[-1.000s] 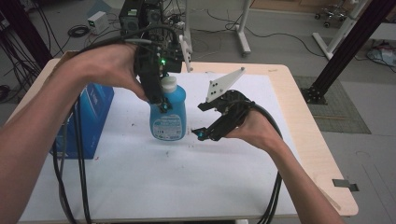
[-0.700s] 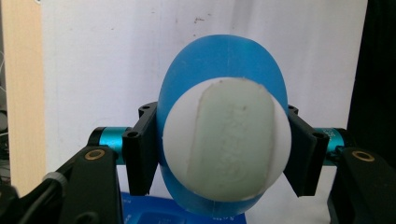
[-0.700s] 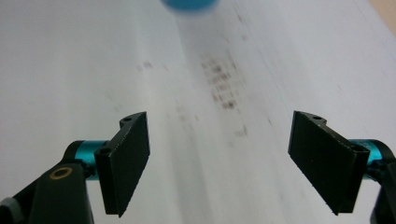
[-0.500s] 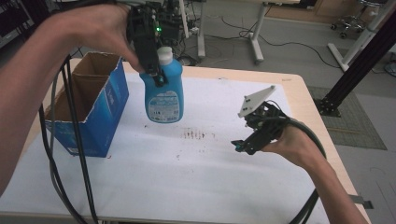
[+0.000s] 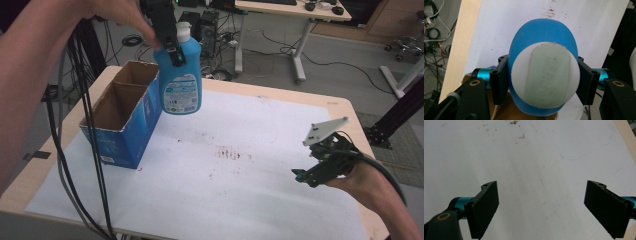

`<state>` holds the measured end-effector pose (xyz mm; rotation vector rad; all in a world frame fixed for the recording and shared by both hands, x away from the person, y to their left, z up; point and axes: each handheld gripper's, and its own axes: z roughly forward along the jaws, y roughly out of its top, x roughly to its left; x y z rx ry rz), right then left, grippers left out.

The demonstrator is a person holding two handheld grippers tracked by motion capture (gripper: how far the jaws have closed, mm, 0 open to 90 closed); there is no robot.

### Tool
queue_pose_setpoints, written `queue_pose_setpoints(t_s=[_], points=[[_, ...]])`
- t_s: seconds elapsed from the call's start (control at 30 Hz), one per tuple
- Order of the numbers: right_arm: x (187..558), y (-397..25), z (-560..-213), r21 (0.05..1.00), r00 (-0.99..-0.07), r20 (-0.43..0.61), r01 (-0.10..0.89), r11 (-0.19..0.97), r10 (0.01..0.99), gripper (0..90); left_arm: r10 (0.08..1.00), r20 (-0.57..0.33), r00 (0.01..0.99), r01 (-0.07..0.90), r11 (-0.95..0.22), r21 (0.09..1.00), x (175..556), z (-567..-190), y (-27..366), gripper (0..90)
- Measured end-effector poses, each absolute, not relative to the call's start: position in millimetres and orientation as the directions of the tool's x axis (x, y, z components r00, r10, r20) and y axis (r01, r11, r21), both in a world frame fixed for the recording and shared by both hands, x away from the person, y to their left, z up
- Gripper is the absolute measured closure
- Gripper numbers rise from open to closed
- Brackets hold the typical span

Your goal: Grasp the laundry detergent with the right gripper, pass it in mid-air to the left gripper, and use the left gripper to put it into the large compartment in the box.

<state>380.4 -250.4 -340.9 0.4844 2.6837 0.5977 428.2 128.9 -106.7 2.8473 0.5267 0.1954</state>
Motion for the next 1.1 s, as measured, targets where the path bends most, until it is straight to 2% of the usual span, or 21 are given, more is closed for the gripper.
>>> queue_pose_setpoints(t_s=[0.27, 0.6, 1.1], points=[[376.7, -264.9, -351.8, 0.445, -0.868, -0.249, 0.292, 0.847, 0.43, 12.1, 0.431, 0.106, 0.896, 0.399, -0.887, 0.234, 423.4, -98.9, 162.1, 38.1], [377.4, -262.1, -356.7, 0.435, -0.871, -0.252, 0.288, 0.853, 0.423, 12.1, 0.505, 0.115, 0.856, 0.471, -0.851, 0.231, 419.0, -93.1, 198.1, 38.0], [377.5, -258.5, -358.5, 0.421, -0.868, -0.261, 0.293, 0.859, 0.423, 12.1, 0.556, 0.138, 0.82, 0.527, -0.827, 0.197, 410.0, -95.1, 232.6, 38.1]])
